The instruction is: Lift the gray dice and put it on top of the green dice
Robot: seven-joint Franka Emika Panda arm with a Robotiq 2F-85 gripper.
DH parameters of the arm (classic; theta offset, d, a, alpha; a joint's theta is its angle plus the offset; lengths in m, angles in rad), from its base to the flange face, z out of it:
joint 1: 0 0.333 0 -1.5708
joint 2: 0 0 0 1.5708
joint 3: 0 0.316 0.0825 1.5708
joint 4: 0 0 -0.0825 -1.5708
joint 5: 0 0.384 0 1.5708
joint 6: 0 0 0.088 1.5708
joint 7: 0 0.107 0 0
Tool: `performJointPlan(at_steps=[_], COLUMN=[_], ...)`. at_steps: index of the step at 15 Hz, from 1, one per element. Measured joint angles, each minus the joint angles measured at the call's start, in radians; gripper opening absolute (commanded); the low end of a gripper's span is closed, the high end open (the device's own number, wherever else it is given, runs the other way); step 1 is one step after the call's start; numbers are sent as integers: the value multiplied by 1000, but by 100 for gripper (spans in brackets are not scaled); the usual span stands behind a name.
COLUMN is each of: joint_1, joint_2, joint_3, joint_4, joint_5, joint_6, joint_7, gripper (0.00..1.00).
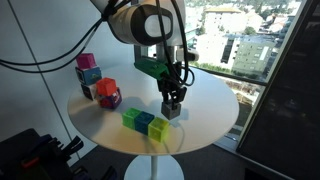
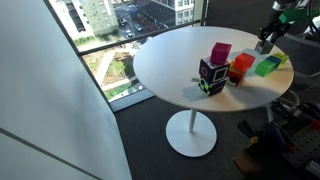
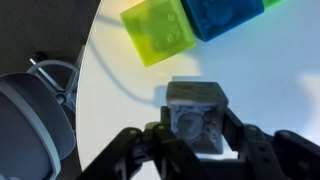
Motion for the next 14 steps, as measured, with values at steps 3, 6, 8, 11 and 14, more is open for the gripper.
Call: performJointPlan(at_steps=[3,6,8,11,14], joint_1=[2,4,6,11,19], joint_2=[-38,-80,-107,-146,-180], joint_3=[10,23,32,48,62], joint_4=[10,18,19,19,17], joint_5=[0,0,0,0,0], joint_6=[-56,-114,-146,-198,-248], joint_7=[-7,-20,-38,-81,-139], gripper=[27,27,27,27,27])
